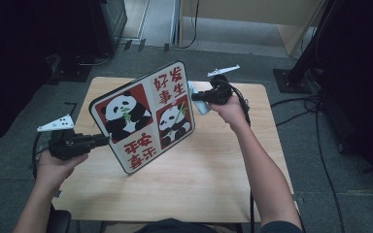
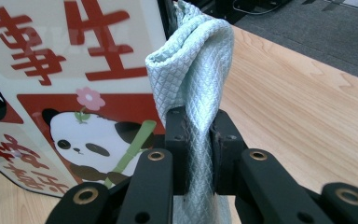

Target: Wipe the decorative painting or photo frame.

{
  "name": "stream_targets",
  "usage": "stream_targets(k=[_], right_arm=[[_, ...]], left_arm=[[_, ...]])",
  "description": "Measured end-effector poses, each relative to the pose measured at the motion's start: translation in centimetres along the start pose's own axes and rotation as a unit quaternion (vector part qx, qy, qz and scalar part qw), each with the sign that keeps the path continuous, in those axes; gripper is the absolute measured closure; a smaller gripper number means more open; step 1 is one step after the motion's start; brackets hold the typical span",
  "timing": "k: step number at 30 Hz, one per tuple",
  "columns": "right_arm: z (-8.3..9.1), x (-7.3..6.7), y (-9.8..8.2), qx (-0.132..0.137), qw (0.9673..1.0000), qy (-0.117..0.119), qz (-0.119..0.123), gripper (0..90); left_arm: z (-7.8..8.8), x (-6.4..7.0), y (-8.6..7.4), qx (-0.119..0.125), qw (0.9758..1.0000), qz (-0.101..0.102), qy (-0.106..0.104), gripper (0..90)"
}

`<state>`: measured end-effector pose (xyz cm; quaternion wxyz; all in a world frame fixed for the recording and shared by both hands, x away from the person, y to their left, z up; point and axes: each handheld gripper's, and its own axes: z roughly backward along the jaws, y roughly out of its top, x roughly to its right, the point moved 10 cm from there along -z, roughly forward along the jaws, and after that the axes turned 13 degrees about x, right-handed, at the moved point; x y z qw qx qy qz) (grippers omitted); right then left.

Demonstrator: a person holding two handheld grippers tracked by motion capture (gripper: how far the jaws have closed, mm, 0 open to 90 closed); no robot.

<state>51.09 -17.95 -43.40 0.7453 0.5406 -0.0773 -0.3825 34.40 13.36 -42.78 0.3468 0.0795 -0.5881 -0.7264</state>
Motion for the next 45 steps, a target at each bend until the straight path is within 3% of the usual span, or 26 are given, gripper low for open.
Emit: stream_targets(k=[5, 20, 36, 42, 45], right_arm=[[-0.1, 0.2, -0.6, -0.001, 0.9999, 0.001, -0.011, 79.9], [-0.4, 0.7, -2.5, -0.006, 0.9999, -0.001, -0.013, 80.5], [-0.9, 1.2, -5.5, -0.02, 0.9993, -0.008, -0.031, 80.6], [-1.2, 1.5, -6.7, -0.024, 0.9993, -0.016, -0.026, 80.5], [-1.2, 1.7, -7.6, -0.037, 0.9987, -0.021, -0.028, 80.5]], left_arm=[[-0.1, 0.0, 0.0, 0.001, 1.0, 0.001, 0.0, 78.8], [-0.1, 0.0, 0.0, -0.002, 1.0, -0.003, 0.004, 78.6], [-0.2, 0.1, -0.1, -0.003, 1.0, -0.005, 0.005, 78.5], [-0.2, 0.1, -0.1, -0.003, 1.0, -0.005, 0.005, 78.6], [-0.2, 0.1, -0.1, -0.003, 1.0, -0.005, 0.006, 78.5]])
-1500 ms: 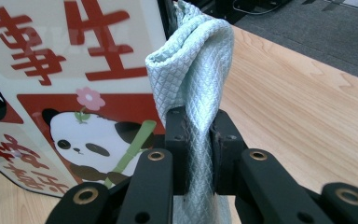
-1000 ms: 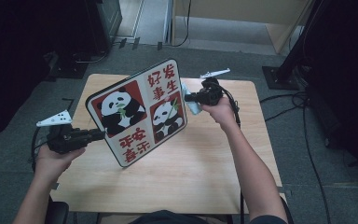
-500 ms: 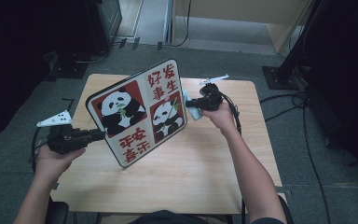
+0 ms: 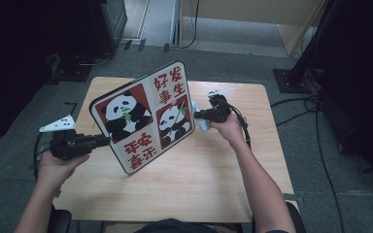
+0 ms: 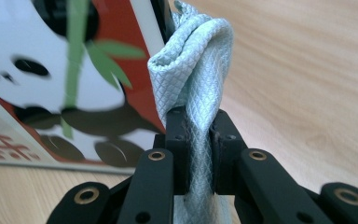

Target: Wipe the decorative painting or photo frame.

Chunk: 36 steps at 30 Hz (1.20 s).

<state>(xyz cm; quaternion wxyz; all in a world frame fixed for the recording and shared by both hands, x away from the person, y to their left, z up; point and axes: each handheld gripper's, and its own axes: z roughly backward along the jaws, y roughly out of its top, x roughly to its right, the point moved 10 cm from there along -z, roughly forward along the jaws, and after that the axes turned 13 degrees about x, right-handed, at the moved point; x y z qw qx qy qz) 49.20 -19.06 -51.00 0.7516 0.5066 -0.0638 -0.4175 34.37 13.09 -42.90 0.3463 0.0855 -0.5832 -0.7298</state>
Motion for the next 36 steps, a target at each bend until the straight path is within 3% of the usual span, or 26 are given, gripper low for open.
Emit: stream_targets(k=[9, 15, 36], right_arm=[[-0.4, 0.5, -2.0, -0.006, 0.9999, -0.006, -0.008, 80.5], [-0.6, 0.6, -2.6, 0.003, 0.9999, -0.009, -0.012, 80.5], [-0.5, 1.5, -5.3, -0.006, 0.9993, -0.028, -0.026, 80.5]], left_arm=[[-0.1, 0.1, -0.1, -0.003, 1.0, -0.002, 0.003, 78.5], [-0.1, 0.1, -0.1, -0.003, 1.0, -0.001, 0.003, 78.6], [-0.2, -0.1, 0.1, -0.008, 0.9999, 0.011, 0.01, 78.3]])
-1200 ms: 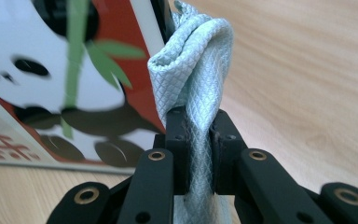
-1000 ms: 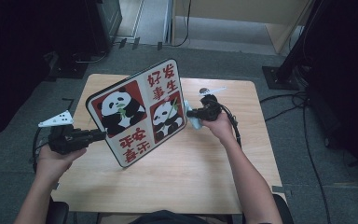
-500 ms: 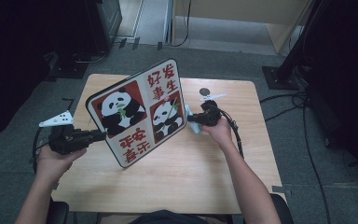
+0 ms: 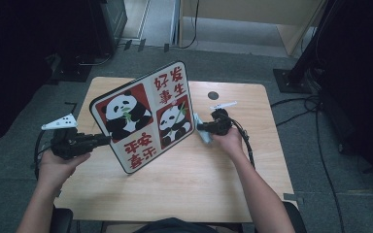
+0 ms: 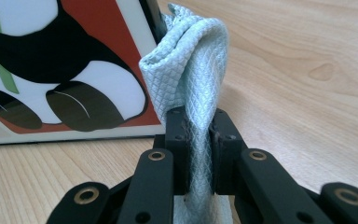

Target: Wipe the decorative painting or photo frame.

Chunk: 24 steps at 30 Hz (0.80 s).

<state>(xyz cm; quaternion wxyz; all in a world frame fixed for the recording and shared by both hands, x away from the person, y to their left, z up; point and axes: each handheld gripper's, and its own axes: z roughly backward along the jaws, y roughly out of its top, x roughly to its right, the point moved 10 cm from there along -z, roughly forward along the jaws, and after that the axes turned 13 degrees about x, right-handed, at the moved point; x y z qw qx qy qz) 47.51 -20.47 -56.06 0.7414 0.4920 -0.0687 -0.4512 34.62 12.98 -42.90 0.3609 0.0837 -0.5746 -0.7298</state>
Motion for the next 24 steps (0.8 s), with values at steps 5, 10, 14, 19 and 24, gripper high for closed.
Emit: stream_targets(k=[5, 10, 14, 19, 24], right_arm=[[0.6, 0.1, 0.6, 0.008, 0.9999, -0.011, 0.007, 80.5], [1.6, 0.3, 1.3, 0.031, 0.9989, -0.03, 0.018, 80.1], [2.3, 1.2, 1.4, 0.036, 0.9984, -0.042, 0.009, 80.1], [3.2, 2.4, 1.4, 0.034, 0.9977, -0.058, 0.009, 80.0], [3.6, 2.9, 1.7, 0.044, 0.9965, -0.069, 0.017, 80.1]], left_arm=[[0.2, 0.3, -0.1, 0.0, 1.0, -0.007, -0.001, 76.7], [0.1, 0.5, -0.1, 0.0, 0.9997, -0.024, 0.001, 65.8], [0.1, 0.3, -0.3, -0.007, 0.9996, -0.027, 0.007, 60.6], [0.5, 0.0, -0.8, -0.016, 0.9995, -0.025, 0.006, 55.8], [0.8, -0.7, -1.5, -0.025, 0.9991, -0.026, 0.023, 48.5]])
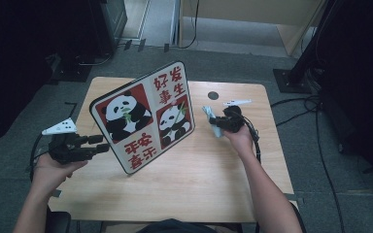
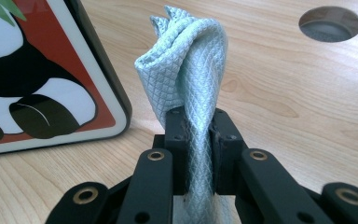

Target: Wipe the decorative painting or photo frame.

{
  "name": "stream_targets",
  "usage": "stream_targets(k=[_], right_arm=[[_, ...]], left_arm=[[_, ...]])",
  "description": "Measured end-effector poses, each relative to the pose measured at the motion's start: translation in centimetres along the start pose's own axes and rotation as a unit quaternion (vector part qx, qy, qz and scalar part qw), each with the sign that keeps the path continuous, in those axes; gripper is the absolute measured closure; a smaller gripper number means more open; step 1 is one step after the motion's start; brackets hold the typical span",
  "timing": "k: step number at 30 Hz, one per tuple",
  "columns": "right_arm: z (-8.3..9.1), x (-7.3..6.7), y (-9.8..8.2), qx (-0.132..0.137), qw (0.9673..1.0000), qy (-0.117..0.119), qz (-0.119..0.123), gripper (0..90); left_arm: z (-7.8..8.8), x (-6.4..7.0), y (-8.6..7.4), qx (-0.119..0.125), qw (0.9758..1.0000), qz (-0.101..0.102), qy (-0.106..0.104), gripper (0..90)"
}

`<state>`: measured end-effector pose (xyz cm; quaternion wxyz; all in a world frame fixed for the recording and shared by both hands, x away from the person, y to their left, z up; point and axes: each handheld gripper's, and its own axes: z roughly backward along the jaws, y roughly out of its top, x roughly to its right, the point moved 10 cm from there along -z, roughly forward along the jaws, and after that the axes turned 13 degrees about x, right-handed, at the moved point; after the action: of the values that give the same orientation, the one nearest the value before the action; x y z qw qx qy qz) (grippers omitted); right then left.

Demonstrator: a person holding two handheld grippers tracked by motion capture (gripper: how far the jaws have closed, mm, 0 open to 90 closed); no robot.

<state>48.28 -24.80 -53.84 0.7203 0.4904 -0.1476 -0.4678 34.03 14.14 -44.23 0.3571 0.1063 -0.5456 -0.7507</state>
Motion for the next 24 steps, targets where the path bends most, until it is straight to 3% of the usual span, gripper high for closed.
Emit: stream_targets(k=[4, 8, 15, 24], right_arm=[[0.5, 0.5, 0.0, -0.004, 0.9999, -0.005, 0.012, 80.0], [0.7, 1.4, -0.1, 0.0, 0.9998, -0.017, 0.008, 80.0], [0.8, 2.9, -0.5, 0.001, 0.9993, -0.037, 0.003, 80.0], [1.0, 4.5, -1.7, 0.0, 0.9984, -0.055, -0.013, 78.9]], left_arm=[[0.3, -0.5, -0.6, -0.002, 0.9999, -0.004, 0.009, 45.8], [0.3, -0.9, -1.5, -0.018, 0.9997, -0.01, 0.014, 45.5], [0.0, -1.4, -2.4, -0.009, 1.0, -0.004, -0.002, 48.4], [-1.5, -3.5, -3.2, -0.002, 0.9995, -0.027, 0.016, 46.8]])
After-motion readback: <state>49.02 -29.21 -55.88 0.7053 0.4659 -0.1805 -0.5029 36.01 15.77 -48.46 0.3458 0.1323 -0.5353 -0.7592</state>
